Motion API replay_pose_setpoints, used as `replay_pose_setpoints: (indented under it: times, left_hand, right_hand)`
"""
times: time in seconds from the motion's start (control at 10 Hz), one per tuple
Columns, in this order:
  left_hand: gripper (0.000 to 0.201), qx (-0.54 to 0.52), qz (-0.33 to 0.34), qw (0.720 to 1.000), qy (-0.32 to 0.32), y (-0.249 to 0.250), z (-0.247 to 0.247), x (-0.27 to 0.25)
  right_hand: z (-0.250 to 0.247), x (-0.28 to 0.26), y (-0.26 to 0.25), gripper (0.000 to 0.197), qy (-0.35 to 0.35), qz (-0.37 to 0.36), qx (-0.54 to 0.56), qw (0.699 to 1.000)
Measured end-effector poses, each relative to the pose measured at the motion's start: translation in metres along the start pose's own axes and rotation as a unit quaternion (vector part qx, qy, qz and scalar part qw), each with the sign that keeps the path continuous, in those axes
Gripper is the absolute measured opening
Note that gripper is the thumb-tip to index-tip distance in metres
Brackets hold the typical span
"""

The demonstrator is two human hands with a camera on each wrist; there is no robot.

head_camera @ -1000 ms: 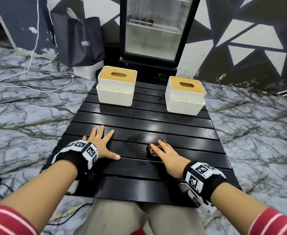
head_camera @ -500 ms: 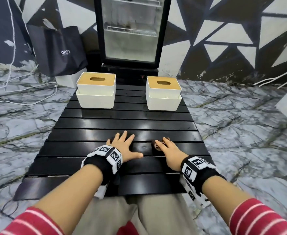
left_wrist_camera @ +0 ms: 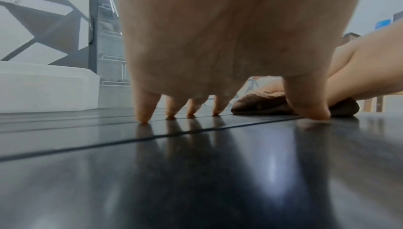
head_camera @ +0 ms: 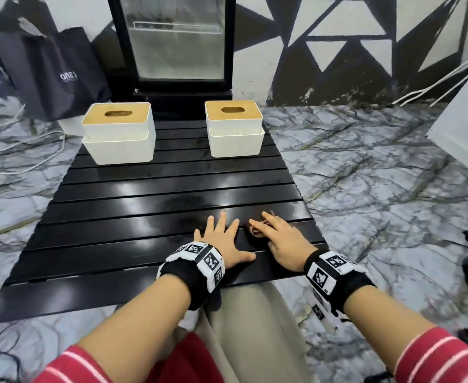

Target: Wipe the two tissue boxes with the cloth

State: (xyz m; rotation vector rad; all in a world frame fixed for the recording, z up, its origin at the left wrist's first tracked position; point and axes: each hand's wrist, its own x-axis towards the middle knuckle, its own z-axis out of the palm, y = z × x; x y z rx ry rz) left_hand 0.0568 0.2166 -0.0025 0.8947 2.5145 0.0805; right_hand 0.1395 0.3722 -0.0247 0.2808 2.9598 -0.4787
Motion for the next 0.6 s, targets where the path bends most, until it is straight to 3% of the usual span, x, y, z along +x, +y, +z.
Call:
replay_pose_setpoints:
  times: [0.4,0.6]
  left_hand:
    - [0.102,-0.003,-0.005,1.000,-0.002,0.003,0.003,0.001]
    - [0.092,-0.024,0.014,0.999,0.030,0.000,0.001,0.001]
  right_hand:
    - [-0.005,-0.009,-0.006,0.065,0.002,0.012,0.019,1.000]
    - [-0.011,-0.009,-0.011,0.064,-0.004,0.019,0.031,0.999]
